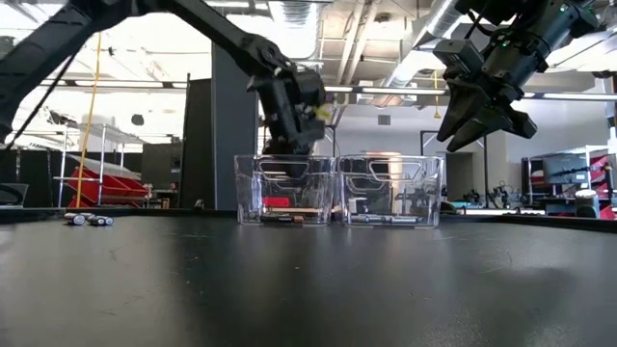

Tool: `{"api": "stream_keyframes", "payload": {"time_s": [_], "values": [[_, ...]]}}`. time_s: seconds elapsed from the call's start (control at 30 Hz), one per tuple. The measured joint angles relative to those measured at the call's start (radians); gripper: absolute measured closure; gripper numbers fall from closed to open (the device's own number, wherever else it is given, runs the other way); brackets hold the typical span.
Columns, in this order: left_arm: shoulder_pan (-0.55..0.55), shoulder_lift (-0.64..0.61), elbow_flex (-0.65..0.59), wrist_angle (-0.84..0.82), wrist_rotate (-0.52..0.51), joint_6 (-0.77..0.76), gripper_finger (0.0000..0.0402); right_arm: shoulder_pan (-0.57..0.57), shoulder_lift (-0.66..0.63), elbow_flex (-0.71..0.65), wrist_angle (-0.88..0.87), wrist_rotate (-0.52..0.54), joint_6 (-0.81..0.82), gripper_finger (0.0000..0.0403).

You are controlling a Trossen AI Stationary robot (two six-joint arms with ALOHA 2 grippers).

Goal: Sort batteries
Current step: Put the black battery into the left transparent bin

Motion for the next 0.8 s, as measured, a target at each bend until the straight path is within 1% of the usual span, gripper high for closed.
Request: {"api": "stream_keyframes", "payload": {"time_s": [0.17, 0.33, 0.6, 0.8], "values": [[0.006, 0.06, 0.006, -0.039, -0.002, -0.004, 0.0372, 0.0, 0.0, 0.0, 0.0, 0.0, -0.004, 0.0276], [0.001, 0.073, 0.006, -0.034, 0.004, -0.004, 0.037, 0.0, 0.0, 0.0, -0.001, 0.0, -0.011, 0.0276], [-0.004, 0.072, 0.006, -0.032, 0.004, -0.052, 0.0346, 0.0, 0.0, 0.0, 0.0, 0.0, -0.014, 0.0276], [-0.003, 0.072, 0.005, -0.033, 0.004, -0.057, 0.0328, 0.0, 0.0, 0.0, -0.001, 0.0, -0.014, 0.0276]]}}
